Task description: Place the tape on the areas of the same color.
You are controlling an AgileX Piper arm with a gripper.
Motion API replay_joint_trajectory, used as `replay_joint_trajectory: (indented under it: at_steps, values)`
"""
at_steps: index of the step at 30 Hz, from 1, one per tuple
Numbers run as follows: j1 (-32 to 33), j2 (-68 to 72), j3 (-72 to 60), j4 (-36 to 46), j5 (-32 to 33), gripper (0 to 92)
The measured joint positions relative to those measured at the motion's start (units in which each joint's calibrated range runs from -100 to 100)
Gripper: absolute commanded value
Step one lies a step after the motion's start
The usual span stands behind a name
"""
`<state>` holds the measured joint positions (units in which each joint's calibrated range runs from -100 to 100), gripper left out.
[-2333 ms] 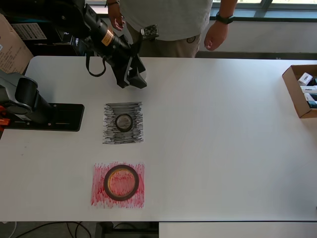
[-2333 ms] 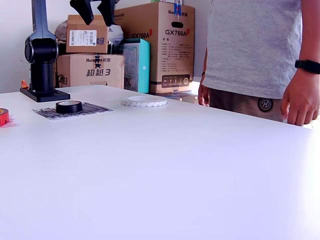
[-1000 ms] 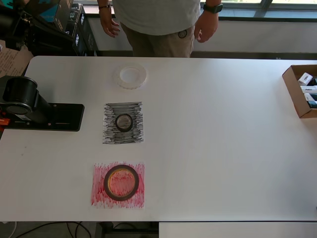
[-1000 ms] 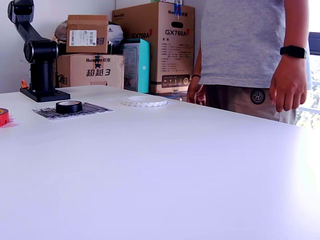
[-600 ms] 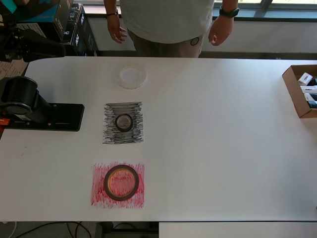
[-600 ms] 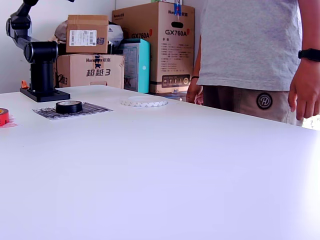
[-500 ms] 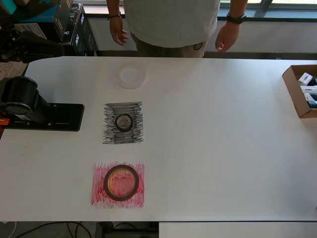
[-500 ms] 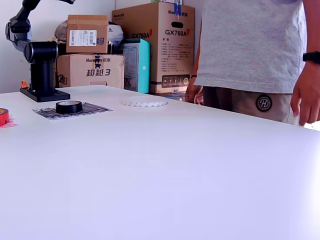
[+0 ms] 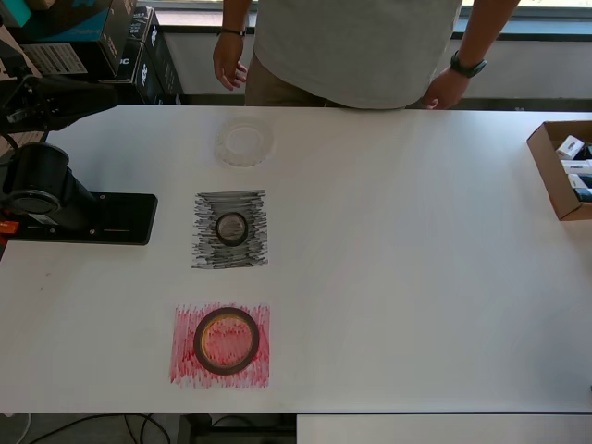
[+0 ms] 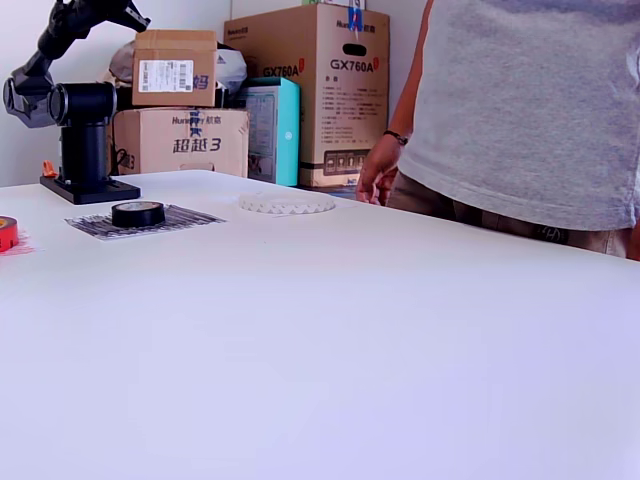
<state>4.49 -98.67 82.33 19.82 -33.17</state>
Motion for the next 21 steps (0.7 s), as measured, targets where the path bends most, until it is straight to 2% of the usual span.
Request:
replay_joint_trajectory:
  at_steps: [7, 21]
  values:
    - [1.69, -0.12, 4.37, -1.97, -1.09, 0.0]
    - [2.57, -1.11, 14.89, -13.31, -3.78, 0.0]
